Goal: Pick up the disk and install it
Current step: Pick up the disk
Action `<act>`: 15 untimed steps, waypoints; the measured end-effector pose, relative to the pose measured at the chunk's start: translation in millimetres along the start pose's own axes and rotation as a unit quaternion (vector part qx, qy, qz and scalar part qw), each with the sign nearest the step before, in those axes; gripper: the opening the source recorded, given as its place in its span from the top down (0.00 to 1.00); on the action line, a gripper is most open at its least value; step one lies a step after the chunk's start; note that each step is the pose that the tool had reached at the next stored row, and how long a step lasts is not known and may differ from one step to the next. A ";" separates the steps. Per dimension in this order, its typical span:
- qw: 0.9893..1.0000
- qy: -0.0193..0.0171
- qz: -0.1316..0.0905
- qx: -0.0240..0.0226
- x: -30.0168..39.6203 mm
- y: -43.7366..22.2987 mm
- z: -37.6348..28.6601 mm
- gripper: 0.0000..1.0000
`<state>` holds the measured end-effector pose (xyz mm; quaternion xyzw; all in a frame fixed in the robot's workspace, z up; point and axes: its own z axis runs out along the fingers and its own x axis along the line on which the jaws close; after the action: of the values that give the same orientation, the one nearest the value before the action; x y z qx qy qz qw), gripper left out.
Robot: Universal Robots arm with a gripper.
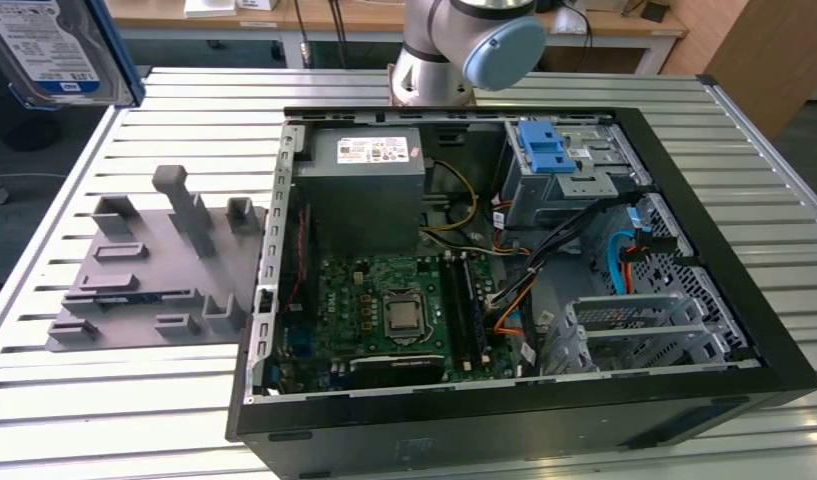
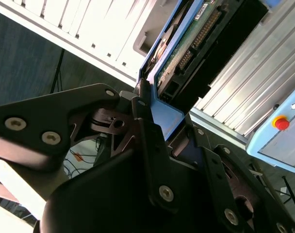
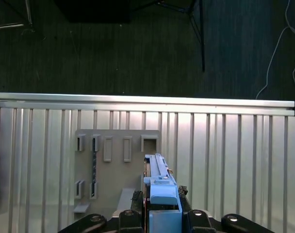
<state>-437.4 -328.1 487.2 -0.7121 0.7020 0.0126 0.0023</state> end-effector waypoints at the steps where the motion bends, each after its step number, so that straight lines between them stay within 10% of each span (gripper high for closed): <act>1: 1.000 0.000 0.000 0.000 0.3 -1.3 0.0 0.64; 15: 1.000 0.000 0.000 0.000 9.9 -19.0 -0.4 0.64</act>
<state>-418.3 -337.8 487.1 -0.7120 0.7021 0.0127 0.0022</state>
